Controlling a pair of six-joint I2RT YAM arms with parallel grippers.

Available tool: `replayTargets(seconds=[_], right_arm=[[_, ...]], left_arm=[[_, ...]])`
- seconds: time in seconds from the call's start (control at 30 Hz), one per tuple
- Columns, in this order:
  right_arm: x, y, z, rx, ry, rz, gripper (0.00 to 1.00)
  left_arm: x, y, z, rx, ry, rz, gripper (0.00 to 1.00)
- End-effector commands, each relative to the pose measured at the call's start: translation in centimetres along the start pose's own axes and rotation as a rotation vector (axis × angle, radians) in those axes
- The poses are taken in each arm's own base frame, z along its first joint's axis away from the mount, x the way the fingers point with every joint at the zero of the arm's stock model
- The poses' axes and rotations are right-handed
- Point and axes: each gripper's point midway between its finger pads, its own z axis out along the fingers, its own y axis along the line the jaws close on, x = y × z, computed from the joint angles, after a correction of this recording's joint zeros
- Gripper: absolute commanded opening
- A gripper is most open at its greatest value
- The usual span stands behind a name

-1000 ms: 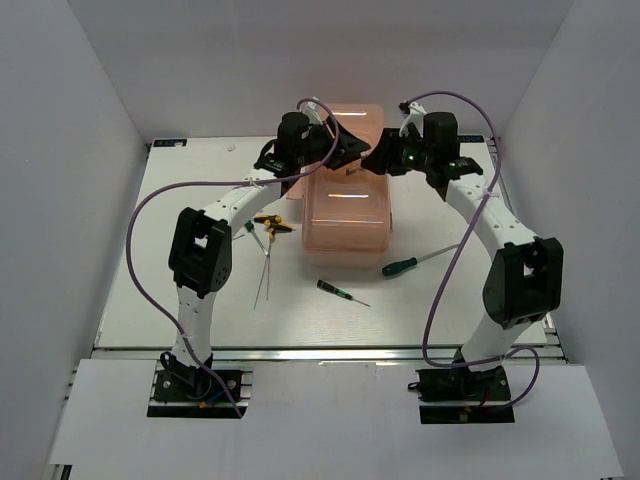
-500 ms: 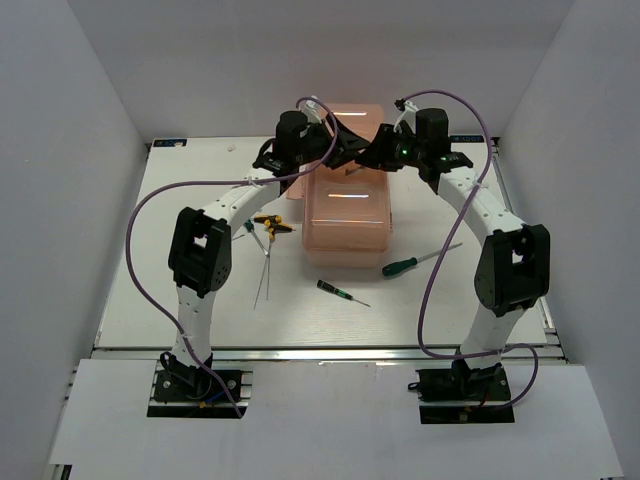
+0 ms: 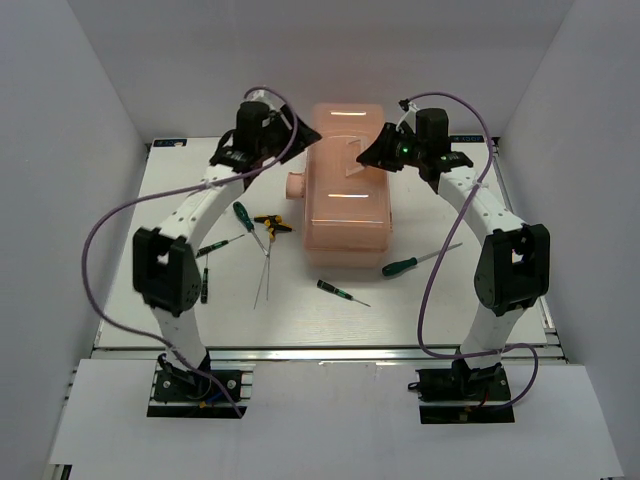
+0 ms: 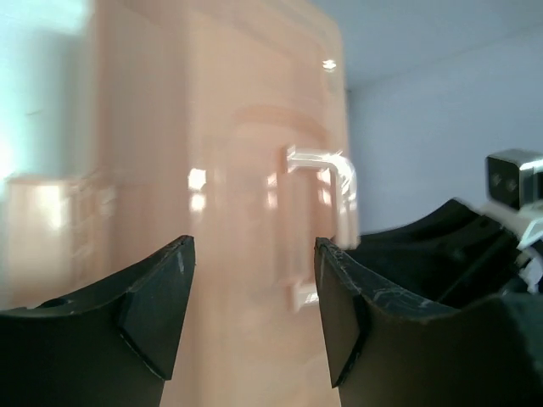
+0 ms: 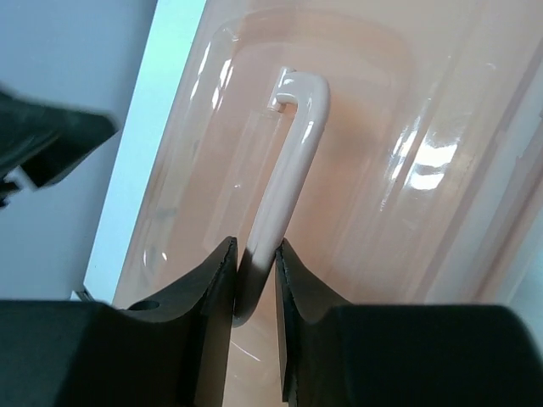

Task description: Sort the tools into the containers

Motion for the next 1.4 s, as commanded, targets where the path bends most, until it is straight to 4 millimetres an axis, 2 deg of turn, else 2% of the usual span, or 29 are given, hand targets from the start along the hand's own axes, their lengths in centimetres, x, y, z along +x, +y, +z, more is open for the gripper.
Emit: replayTargets(seconds=[0.0,0.03,0.07,0.1,0.13,0.17,0.2,0.27,0.37,0.43,0.5,0.53,0.57,0.6,0.7,0.87,0.93,0.97,1.07,1.1,1.13,1.17,1.2,1.23,1.3,1.33,1.37], right_arm=[[-2.3,1.5,-0.7,-0.009,-0.048,-0.047,0.0],[-3.6,2.5,-1.3,-0.025,-0.078,-0.069,0.0],[-4.4,3.4,-1.7,-0.04,-0.096,-0.089,0.0],[-5.5,4.4,-2.6,-0.057,-0.12,-0.114,0.0],[-6.3,5.1,-3.2,-0.069,-0.138,-0.142,0.0],[-7.9,6.4,-4.1,-0.09,-0.173,-0.172,0.0],[-8.7,7.5,-5.0,-0.109,-0.191,-0.193,0.0],[-10.4,8.5,-6.5,-0.117,-0.231,-0.225,0.0],[-11.5,8.7,-8.0,-0.113,-0.251,-0.236,0.0],[-12.0,8.4,-8.9,-0.106,-0.26,-0.241,0.0],[-12.2,8.0,-9.7,-0.096,-0.268,-0.244,0.0],[-12.6,7.3,-10.1,-0.081,-0.28,-0.242,0.0],[-12.9,6.9,-10.5,-0.073,-0.288,-0.242,0.0],[-13.1,6.8,-10.9,-0.073,-0.295,-0.246,0.0],[-13.6,4.6,-11.5,-0.038,-0.302,-0.238,0.0],[-13.0,2.3,-11.0,-0.015,-0.281,-0.223,0.0],[-12.8,2.1,-10.8,-0.02,-0.275,-0.226,0.0],[-12.5,1.9,-10.5,-0.025,-0.262,-0.22,0.0],[-12.1,1.6,-10.2,-0.03,-0.25,-0.215,0.0],[-12.0,1.6,-10.1,-0.032,-0.249,-0.215,0.0],[-12.0,1.5,-10.0,-0.035,-0.246,-0.212,0.0],[-11.9,1.5,-10.0,-0.039,-0.244,-0.209,0.0],[-11.8,1.5,-10.0,-0.042,-0.243,-0.209,0.0],[-11.9,1.7,-10.0,-0.047,-0.244,-0.21,0.0],[-11.8,1.8,-10.0,-0.054,-0.241,-0.206,0.0],[-11.7,1.8,-9.9,-0.058,-0.239,-0.208,0.0],[-11.7,1.9,-10.0,-0.062,-0.239,-0.209,0.0]], left_arm=[[-1.6,1.2,-6.7,-0.117,-0.122,0.072,0.68],[-1.4,2.3,-7.3,-0.134,-0.135,0.065,0.68],[1.1,5.3,-7.5,-0.187,-0.093,0.048,0.68],[1.7,6.3,-8.0,-0.198,-0.091,0.038,0.68],[1.4,6.1,-9.0,-0.176,-0.122,0.036,0.71],[2.0,6.9,-9.2,-0.181,-0.121,0.02,0.72],[3.8,9.0,-9.4,-0.212,-0.094,0.005,0.73],[4.2,9.6,-9.5,-0.205,-0.103,-0.002,0.76],[5.5,11.3,-8.5,-0.218,-0.065,-0.014,0.77],[5.7,11.2,-7.7,-0.19,-0.046,-0.019,0.77],[6.2,12.0,-6.4,-0.191,-0.02,-0.026,0.77],[6.2,11.8,-5.9,-0.176,-0.009,-0.027,0.77],[6.5,12.4,-5.3,-0.182,0.007,-0.034,0.77],[6.5,12.3,-5.0,-0.169,0.01,-0.035,0.77],[5.9,11.0,-4.0,-0.092,-0.01,-0.036,0.77],[5.0,9.9,-2.4,-0.053,0.002,-0.04,0.78],[4.9,10.0,-1.7,-0.047,0.005,-0.041,0.77],[4.2,9.3,-1.4,-0.032,-0.007,-0.033,0.77],[3.7,9.8,-0.1,-0.048,-0.012,-0.028,0.77],[2.7,9.1,0.3,-0.041,-0.026,-0.023,0.77],[3.1,10.0,1.4,-0.058,-0.01,-0.028,0.76],[3.1,10.1,2.1,-0.062,-0.006,-0.029,0.76],[2.1,9.2,2.7,-0.052,-0.015,-0.022,0.75],[2.7,10.3,3.9,-0.077,-0.001,-0.027,0.75],[3.1,10.7,4.9,-0.112,0.017,-0.025,0.73],[1.8,10.0,5.5,-0.118,-0.014,-0.013,0.72],[2.5,11.1,6.6,-0.146,0.003,-0.012,0.7]])
